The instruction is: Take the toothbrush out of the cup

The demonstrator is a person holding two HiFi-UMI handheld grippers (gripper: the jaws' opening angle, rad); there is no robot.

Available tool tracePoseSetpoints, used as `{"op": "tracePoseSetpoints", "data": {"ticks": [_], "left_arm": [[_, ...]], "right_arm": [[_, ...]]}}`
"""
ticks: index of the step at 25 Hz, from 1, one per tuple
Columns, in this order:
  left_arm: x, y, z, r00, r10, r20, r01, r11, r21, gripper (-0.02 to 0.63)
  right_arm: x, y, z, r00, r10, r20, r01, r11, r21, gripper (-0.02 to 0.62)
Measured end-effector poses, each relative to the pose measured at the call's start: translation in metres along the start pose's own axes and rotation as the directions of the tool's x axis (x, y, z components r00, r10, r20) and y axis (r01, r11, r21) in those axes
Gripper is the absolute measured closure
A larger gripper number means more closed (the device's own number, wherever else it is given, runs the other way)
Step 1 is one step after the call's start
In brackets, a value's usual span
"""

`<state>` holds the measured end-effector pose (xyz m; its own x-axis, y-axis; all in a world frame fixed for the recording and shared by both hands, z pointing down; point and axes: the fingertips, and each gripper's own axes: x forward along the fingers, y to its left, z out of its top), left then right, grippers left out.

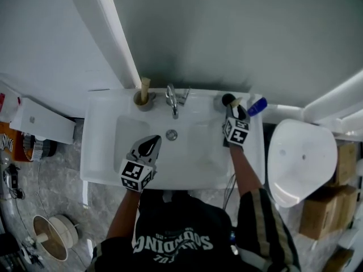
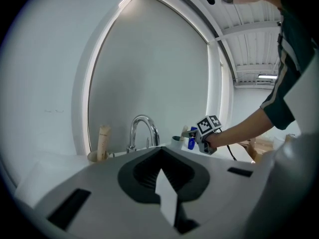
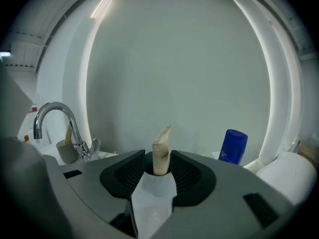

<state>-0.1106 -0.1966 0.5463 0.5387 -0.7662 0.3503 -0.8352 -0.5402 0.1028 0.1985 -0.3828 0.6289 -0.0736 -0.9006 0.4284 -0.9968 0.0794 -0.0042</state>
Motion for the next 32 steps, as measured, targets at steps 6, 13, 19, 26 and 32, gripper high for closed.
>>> {"op": "tracePoseSetpoints", "data": {"ticks": [6, 13, 19, 26, 32], "left_arm": [[-0.002, 0.012, -0.002, 1.0, 0.025, -0.002, -0.025, 1.0, -0.007, 0.607], [-0.003, 0.013, 0.003, 0.999, 0.035, 0.02, -0.035, 0.999, -0.009, 0.607], [-0.004, 0.009, 0.007, 0.999, 0.027, 0.033, -0.027, 1.0, -0.001, 0.607], [-0.008, 0.008, 0.014, 0.998, 0.024, 0.056, -0.025, 1.0, 0.007, 0.607], [-0.006, 0.004, 0.019, 0.998, 0.007, 0.068, -0.008, 1.0, 0.018, 0.607]], "right_arm": [[0.011, 0.005, 0.002, 0.997, -0.028, -0.072, 0.024, 0.998, -0.061, 0.47], [0.007, -0.001, 0.012, 1.0, 0.003, -0.021, -0.005, 0.995, -0.096, 0.531], [-0.012, -0.002, 0.04, 0.999, 0.026, 0.038, -0.022, 0.994, -0.112, 0.532], [-0.053, 0.0, 0.092, 0.982, 0.074, 0.176, -0.05, 0.989, -0.138, 0.534], [-0.085, -0.004, 0.115, 0.968, 0.093, 0.232, -0.063, 0.989, -0.133, 0.535]]}}
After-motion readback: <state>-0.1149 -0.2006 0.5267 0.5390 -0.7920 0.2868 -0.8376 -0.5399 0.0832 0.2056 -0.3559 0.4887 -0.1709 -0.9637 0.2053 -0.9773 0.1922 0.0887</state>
